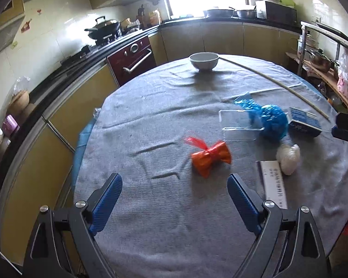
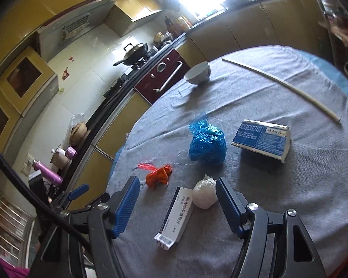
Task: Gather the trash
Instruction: 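Approach the orange mesh bag with the left tool while the right tool grasps the blue bag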
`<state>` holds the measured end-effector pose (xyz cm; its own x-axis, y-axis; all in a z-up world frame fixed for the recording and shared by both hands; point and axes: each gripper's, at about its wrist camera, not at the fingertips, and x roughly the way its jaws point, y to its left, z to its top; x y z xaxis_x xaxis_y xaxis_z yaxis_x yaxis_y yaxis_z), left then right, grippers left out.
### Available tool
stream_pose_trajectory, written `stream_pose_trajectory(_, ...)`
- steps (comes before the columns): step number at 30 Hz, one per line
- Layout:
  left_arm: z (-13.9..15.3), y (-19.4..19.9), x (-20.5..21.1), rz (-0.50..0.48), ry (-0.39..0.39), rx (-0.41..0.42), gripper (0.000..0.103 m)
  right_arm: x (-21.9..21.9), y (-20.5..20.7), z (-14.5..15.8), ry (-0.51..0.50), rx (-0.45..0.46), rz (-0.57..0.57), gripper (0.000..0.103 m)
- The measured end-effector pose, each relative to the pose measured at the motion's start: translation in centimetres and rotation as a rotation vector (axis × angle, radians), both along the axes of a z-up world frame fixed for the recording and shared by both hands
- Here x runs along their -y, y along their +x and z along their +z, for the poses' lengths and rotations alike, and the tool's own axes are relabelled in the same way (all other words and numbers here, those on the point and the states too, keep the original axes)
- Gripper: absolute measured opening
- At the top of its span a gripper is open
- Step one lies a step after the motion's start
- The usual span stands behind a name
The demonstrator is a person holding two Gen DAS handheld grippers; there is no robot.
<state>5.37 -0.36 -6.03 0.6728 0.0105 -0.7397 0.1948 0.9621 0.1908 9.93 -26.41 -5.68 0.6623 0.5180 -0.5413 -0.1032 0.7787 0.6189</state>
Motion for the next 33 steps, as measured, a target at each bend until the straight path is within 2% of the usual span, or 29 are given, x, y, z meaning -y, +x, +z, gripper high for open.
stream_pose_trajectory(5,-1.6,2.0,-0.5,-0.019,-0.012,-0.039,0.092,-0.7,4.0,-2.2,0.015,-0.077,-0.001,0.072)
stream_pose_trajectory(14,-4.2,5.6,1.3,-0.178,-0.011,-0.102,0.092,-1.5,9.3,-5.1,0.049,-0.191,-0.037,0.072)
stream_pose_trajectory(23,-5.5,8.6,1.7,-0.294,-0.094,-0.166,0.092,-0.9,11.6,-7.2,0.077,-0.257,-0.108,0.072)
stream_pose_trajectory(27,-6.3,9.6,2.0,-0.344,-0.121,-0.202,0.092,-0.5,12.3,-8.0,0.123,-0.271,-0.131,0.072)
stream_pose_trajectory(33,-8.0,11.0,1.9,-0.355,-0.152,-0.257,0.092,-0.9,13.1,-9.2,0.166,-0.286,-0.137,0.072)
